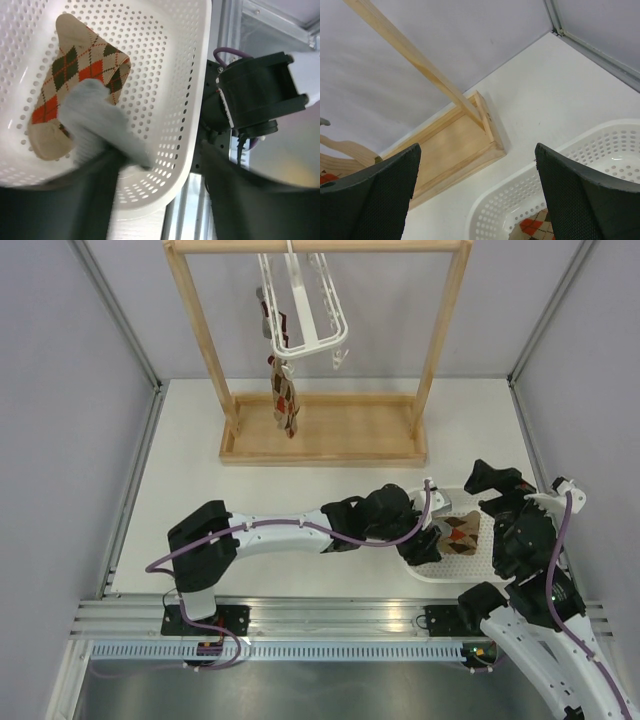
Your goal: Remove the socks clipped to the hanger
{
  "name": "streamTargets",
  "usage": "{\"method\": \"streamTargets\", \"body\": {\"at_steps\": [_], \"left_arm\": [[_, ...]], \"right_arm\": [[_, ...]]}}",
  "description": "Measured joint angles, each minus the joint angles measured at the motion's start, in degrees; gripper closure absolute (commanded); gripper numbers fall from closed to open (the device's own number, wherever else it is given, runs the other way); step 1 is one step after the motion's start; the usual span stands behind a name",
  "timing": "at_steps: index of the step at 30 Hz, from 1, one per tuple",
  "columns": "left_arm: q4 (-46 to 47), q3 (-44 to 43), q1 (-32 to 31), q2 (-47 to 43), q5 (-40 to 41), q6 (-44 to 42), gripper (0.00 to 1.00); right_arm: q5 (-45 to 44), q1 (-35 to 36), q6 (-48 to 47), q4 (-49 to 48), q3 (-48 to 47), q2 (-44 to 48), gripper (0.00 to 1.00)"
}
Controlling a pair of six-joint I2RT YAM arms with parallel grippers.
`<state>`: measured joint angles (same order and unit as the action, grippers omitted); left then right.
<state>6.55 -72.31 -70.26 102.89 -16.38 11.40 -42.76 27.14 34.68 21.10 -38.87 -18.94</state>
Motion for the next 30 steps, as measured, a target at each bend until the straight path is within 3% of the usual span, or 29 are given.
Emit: {"method": "streamTargets", "body": {"at_steps": [2,13,18,30], "left_arm": [[0.07,-0.94,-0.44,1.05,0.85,0.83,0.0],[0.9,-1.99,-1.2,1.75,5.49,1.57,0.0],[0.92,-1.22,-2.6,0.57,12.04,0.94,0.0],[4.92,16.5,-4.28,-22.34,29.73,-3.39,0.0]], "right_arm": [[-0.66,0.0,-0.22,0.59,0.07,0.35,0.02],[-0.81,0.0,-0.92,0.83,0.07,-1.51,0.02],[-0.72,0.0,-0.92,0.83,0.11,-2.03,0.02],[-0.61,0.0,-0.9,0.7,1.18,-3.76,0.02]]}}
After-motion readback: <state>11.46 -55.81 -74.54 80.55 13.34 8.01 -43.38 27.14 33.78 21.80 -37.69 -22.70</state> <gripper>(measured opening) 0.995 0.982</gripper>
